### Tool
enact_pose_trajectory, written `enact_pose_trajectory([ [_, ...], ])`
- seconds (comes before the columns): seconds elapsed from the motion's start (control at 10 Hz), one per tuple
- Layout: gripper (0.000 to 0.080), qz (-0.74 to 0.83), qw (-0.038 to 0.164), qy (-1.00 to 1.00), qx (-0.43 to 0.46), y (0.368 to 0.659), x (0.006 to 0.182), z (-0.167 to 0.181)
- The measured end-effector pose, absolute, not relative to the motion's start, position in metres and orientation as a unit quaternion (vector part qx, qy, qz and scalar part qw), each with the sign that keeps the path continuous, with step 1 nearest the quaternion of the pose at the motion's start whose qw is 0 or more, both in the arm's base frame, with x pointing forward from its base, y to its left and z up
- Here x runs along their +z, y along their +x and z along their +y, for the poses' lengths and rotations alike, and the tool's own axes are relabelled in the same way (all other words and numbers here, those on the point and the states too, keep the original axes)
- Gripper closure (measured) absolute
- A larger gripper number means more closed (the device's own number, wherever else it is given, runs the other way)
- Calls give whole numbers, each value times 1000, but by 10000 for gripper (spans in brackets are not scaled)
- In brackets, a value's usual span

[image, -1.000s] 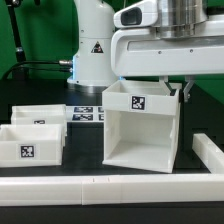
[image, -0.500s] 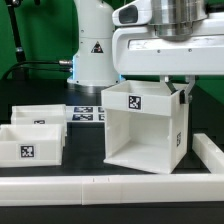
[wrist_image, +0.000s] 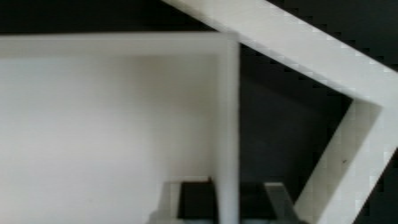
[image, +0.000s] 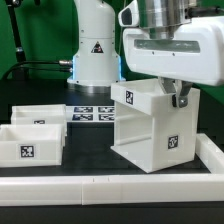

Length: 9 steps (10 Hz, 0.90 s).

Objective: Assemble drawer

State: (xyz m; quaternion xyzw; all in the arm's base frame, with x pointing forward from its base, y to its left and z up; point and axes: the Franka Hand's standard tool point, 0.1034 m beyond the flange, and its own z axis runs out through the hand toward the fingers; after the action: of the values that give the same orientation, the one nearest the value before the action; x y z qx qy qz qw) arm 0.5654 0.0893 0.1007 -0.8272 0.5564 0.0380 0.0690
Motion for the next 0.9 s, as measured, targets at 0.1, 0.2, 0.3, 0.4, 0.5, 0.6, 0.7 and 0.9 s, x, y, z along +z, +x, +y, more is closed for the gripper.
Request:
enact_pose_trajectory([
  [0.1, 761, 591, 69, -803, 39, 566, 100, 88],
  [0.2, 761, 609, 70, -789, 44, 565, 99, 91],
  [0.3, 761, 626, 72, -775, 47, 565, 99, 93],
  [0.4, 761, 654, 75, -751, 53, 565, 99, 96],
  [0.5, 761, 671, 76, -736, 57, 564, 99, 98],
  [0.6, 761, 680, 77, -727, 60, 564, 99, 98],
  [0.7, 761, 692, 76, -715, 61, 565, 99, 98],
  [0.9, 761, 691, 80, -716, 59, 578, 100, 99],
])
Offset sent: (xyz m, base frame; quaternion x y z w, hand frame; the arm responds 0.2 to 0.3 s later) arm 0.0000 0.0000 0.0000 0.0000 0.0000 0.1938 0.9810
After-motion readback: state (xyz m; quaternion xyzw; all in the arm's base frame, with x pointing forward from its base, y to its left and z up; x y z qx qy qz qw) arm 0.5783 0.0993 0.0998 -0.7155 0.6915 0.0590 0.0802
